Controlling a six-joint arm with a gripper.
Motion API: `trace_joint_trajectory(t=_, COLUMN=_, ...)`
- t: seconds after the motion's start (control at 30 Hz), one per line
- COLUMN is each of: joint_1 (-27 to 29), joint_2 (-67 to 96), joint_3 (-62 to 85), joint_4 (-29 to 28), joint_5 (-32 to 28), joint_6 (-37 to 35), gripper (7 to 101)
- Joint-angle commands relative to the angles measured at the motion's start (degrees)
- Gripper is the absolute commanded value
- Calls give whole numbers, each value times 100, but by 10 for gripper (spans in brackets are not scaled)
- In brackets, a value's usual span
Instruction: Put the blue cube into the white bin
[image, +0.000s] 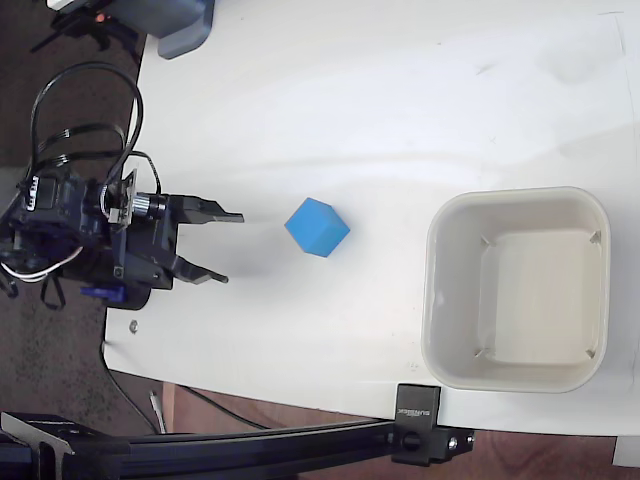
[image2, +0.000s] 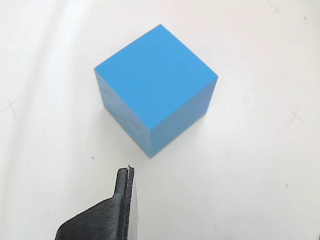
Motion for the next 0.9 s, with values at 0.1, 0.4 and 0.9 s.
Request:
trace_joint_trajectory(t=0.1, joint_1=53, joint_2=132, joint_3=-141, joint_4=-35, joint_5=-141, joint_6=-44, gripper=1003)
trace_joint_trajectory(t=0.4, joint_1=44, joint_2=132, joint_3=-141, joint_4=-35, joint_5=-114, joint_6=-44, gripper=1003)
trace_joint_trajectory(t=0.9, joint_1=-1318, joint_2=-2373, joint_3=-2944, joint_4=-141, joint_5=2452, joint_6=2558, gripper=1003)
